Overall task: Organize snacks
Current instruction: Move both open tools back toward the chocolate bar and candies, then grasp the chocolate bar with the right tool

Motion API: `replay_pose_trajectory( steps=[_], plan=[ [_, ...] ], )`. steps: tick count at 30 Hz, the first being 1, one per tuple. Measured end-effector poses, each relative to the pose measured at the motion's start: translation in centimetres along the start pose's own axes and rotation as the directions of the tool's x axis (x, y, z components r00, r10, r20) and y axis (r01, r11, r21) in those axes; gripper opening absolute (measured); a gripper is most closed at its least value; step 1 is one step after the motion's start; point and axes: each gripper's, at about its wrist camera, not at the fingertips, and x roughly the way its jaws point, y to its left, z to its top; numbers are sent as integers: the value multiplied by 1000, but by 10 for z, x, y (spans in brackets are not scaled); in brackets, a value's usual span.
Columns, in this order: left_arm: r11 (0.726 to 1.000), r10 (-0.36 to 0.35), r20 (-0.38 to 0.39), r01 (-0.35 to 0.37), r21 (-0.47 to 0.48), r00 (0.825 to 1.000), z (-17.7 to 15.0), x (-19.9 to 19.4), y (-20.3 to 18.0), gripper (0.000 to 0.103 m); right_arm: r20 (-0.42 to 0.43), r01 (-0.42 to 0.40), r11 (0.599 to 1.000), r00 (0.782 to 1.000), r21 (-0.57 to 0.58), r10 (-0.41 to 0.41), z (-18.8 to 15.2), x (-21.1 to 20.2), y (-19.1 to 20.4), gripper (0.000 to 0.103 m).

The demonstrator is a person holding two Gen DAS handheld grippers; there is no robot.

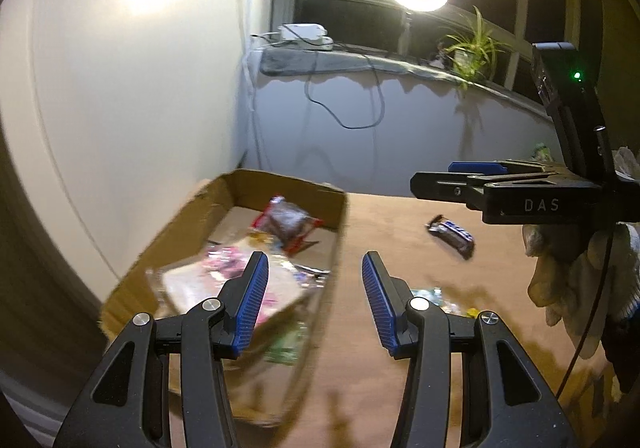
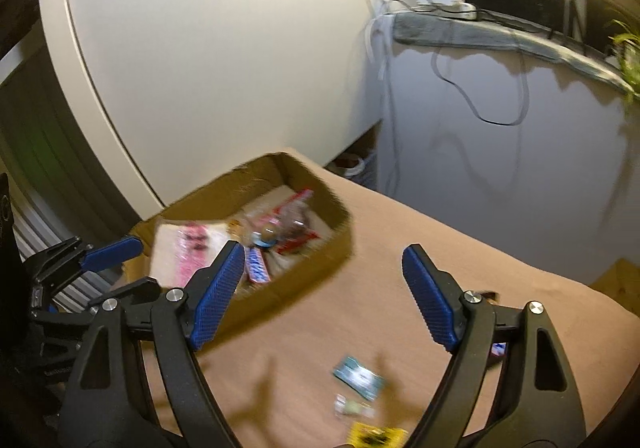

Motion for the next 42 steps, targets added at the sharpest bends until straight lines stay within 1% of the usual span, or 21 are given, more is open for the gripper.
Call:
replay_pose_trajectory(
  steps=[9, 12, 15, 16, 17, 18, 20, 23, 26, 28, 31, 35, 36, 37, 39, 40, 41, 42],
  plan=[
    [997, -68, -52, 71, 43, 996, -5, 19, -50, 48, -21, 76, 994, 997, 77, -74, -34, -23, -73, 84],
    [994, -90, -79, 94, 53, 993, -9, 29, -63, 48, -33, 90, 992, 996, 93, -88, -42, -24, -91, 84],
    [990, -121, -117, 128, 62, 986, -14, 40, -75, 48, -51, 100, 989, 994, 113, -95, -49, -18, -109, 84],
    [988, -133, -136, 142, 65, 982, -16, 45, -79, 47, -60, 99, 988, 994, 119, -92, -51, -15, -114, 84],
    [985, -144, -156, 156, 70, 977, -18, 51, -83, 42, -66, 98, 988, 994, 120, -90, -54, -11, -116, 84],
    [984, -148, -172, 162, 76, 974, -21, 54, -86, 39, -73, 101, 988, 993, 119, -93, -56, -6, -120, 84],
    [980, -155, -206, 176, 91, 966, -26, 64, -95, 33, -81, 105, 987, 992, 120, -95, -60, 1, -124, 84],
    [975, -162, -243, 193, 113, 956, -31, 74, -103, 29, -103, 91, 987, 992, 130, -77, -65, 16, -131, 84],
    [970, -165, -271, 206, 131, 948, -34, 81, -109, 28, -122, 90, 989, 990, 117, -76, -68, 27, -133, 83],
    [967, -163, -287, 210, 142, 944, -37, 86, -112, 28, -135, 86, 990, 988, 108, -71, -69, 33, -133, 78],
    [964, -158, -309, 214, 157, 938, -40, 93, -116, 28, -151, 86, 992, 986, 98, -71, -70, 41, -131, 77],
    [963, -148, -324, 212, 170, 934, -43, 99, -120, 28, -174, 94, 992, 982, 82, -78, -70, 51, -129, 77],
    [962, -148, -326, 212, 171, 934, -43, 100, -121, 27, -179, 96, 992, 981, 78, -80, -71, 53, -128, 76],
    [962, -147, -329, 213, 173, 933, -44, 101, -122, 23, -188, 98, 993, 979, 69, -84, -71, 56, -127, 74],
    [962, -149, -334, 215, 170, 931, -45, 103, -123, 23, -207, 109, 993, 974, 54, -96, -72, 63, -125, 69],
    [962, -150, -335, 215, 167, 930, -46, 104, -123, 21, -213, 112, 992, 972, 49, -99, -72, 65, -124, 66],
    [962, -152, -335, 216, 164, 930, -47, 105, -121, 21, -218, 114, 992, 971, 47, -101, -73, 66, -124, 64],
    [963, -154, -333, 217, 162, 930, -47, 104, -121, 21, -224, 119, 992, 969, 46, -106, -73, 69, -124, 59]
  ],
)
